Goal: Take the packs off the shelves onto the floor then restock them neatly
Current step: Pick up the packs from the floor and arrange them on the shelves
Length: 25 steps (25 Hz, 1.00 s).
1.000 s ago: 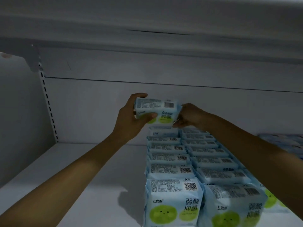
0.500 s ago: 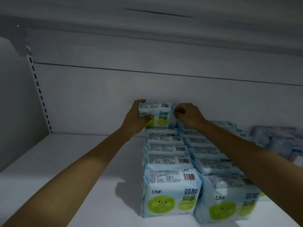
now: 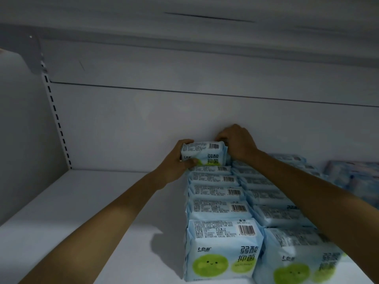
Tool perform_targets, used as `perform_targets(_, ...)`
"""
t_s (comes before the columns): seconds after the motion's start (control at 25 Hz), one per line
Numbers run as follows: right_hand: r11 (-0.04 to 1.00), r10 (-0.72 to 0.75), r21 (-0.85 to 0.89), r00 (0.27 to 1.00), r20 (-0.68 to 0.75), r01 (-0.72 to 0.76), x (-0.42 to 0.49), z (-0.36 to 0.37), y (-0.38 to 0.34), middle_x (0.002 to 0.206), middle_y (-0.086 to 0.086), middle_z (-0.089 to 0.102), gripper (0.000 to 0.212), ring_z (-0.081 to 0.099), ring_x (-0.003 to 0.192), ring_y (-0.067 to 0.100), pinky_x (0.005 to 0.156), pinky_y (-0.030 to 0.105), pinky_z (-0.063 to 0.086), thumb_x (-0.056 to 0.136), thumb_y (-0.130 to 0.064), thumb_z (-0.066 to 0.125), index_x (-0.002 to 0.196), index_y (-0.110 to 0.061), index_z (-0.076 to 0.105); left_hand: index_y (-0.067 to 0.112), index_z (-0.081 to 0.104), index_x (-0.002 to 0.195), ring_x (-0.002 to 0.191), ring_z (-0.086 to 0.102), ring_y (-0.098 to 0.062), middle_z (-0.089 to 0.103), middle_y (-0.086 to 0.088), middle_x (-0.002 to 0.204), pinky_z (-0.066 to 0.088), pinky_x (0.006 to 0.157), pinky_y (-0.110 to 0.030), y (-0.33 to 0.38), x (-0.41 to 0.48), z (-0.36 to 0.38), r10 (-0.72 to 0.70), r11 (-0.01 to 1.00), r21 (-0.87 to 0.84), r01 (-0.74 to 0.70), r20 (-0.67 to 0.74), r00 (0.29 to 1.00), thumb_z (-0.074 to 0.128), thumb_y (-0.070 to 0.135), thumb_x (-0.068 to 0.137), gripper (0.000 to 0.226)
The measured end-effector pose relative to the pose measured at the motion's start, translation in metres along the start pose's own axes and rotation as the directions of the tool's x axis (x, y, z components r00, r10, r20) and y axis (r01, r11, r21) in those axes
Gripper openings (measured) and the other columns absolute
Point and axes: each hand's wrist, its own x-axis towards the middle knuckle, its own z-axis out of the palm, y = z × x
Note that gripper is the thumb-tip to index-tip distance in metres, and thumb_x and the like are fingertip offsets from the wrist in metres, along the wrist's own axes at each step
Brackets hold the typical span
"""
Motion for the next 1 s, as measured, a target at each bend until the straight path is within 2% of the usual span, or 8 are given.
perform_targets(0.24,0.907,0.203,0.414,0.939,-0.278,-0.073,0.016,-0.061,-0.006,0.092,0.005,0.065,0.014,0.057,0.085,0.016,0.070,0.021,0.039,0.093,-0.015,0.060,0.094,-0.006,0.070,0.023,0.048,0.122,0.104,0.058,-0.019,0.058,0.000,0.116,0.050,0.081,-0.024,-0.003,-0.003,-0.002,-0.098,0.992,0.088,0.095,0.034,0.995,0.062,0.021,0.092,0.033)
perform_targets(0.4,0.446,0.340,0.792,0.897,0.282,-0.418,0.012,-0.080,-0.015,0.083,0.005,0.064,0.015,0.058,0.073,0.017,0.065,0.025,0.050,0.098,-0.011,0.050,0.090,-0.010,0.063,0.029,0.008,0.153,0.141,0.029,-0.018,0.024,0.003,0.154,0.031,0.112,-0.034,-0.003,-0.011,0.010,-0.250,0.967,0.069,0.246,0.056,0.967,0.048,0.049,0.092,0.076)
perform_targets(0.56,0.291,0.321,0.710,0.764,0.559,-0.642,0.003,-0.048,-0.003,0.107,0.015,0.063,0.025,0.059,0.091,0.026,0.081,0.031,0.047,0.102,-0.012,0.039,0.107,-0.005,0.063,0.037,0.000,0.152,0.129,0.040,-0.013,0.034,0.006,0.152,0.042,0.100,-0.032,0.009,-0.008,0.008,-0.205,0.977,-0.079,0.201,-0.049,0.978,0.049,0.050,0.091,0.080)
perform_targets(0.64,0.374,0.373,0.648,0.747,0.550,-0.664,0.003,-0.040,-0.002,0.122,0.025,0.058,0.030,0.057,0.096,0.029,0.086,0.035,0.047,0.100,-0.011,0.044,0.122,0.006,0.057,0.040,-0.007,0.151,0.120,0.046,-0.013,0.043,0.006,0.146,0.047,0.084,-0.023,0.016,-0.007,0.004,-0.233,0.970,-0.079,0.230,-0.040,0.972,0.049,0.052,0.090,0.083)
perform_targets(0.72,0.592,0.388,0.508,0.774,0.501,-0.626,0.005,-0.038,-0.005,0.102,0.022,0.065,0.029,0.059,0.078,0.025,0.074,0.033,0.053,0.094,-0.012,0.059,0.115,0.008,0.061,0.045,-0.012,0.148,0.124,0.047,-0.016,0.040,0.004,0.147,0.048,0.082,-0.021,0.018,-0.005,0.001,-0.205,0.977,-0.063,0.202,-0.050,0.977,0.048,0.050,0.092,0.082)
perform_targets(0.84,0.795,0.362,0.395,0.882,0.302,-0.461,0.007,-0.038,-0.015,0.099,0.024,0.067,0.047,0.061,0.080,0.026,0.082,0.043,0.055,0.091,-0.035,0.063,0.106,0.009,0.065,0.038,0.016,0.150,0.114,0.051,-0.013,0.040,-0.005,0.146,0.045,0.080,-0.016,0.022,0.002,0.002,-0.173,0.978,0.114,0.176,-0.035,0.984,0.042,0.049,0.096,0.062)
perform_targets(0.92,0.890,0.256,0.374,0.964,0.068,-0.262,-0.002,-0.045,-0.025,0.101,0.023,0.068,0.071,0.061,0.080,0.026,0.086,0.045,0.051,0.088,-0.062,0.051,0.100,0.007,0.065,0.031,0.029,0.145,0.092,0.051,-0.010,0.047,-0.007,0.132,0.043,0.064,-0.016,0.025,0.004,0.005,-0.189,0.965,0.173,0.197,-0.064,0.980,0.042,0.050,0.096,0.055)
perform_targets(1.0,0.937,0.015,0.345,0.995,0.099,-0.049,-0.019,-0.053,-0.031,0.105,0.007,0.068,0.075,0.062,0.091,0.019,0.088,0.041,0.051,0.074,-0.076,0.053,0.107,-0.010,0.067,0.025,0.029,0.145,0.092,0.050,-0.015,0.047,-0.006,0.126,0.042,0.061,-0.019,0.022,0.007,0.008,-0.226,0.963,0.129,0.236,-0.082,0.971,0.043,0.050,0.095,0.057)
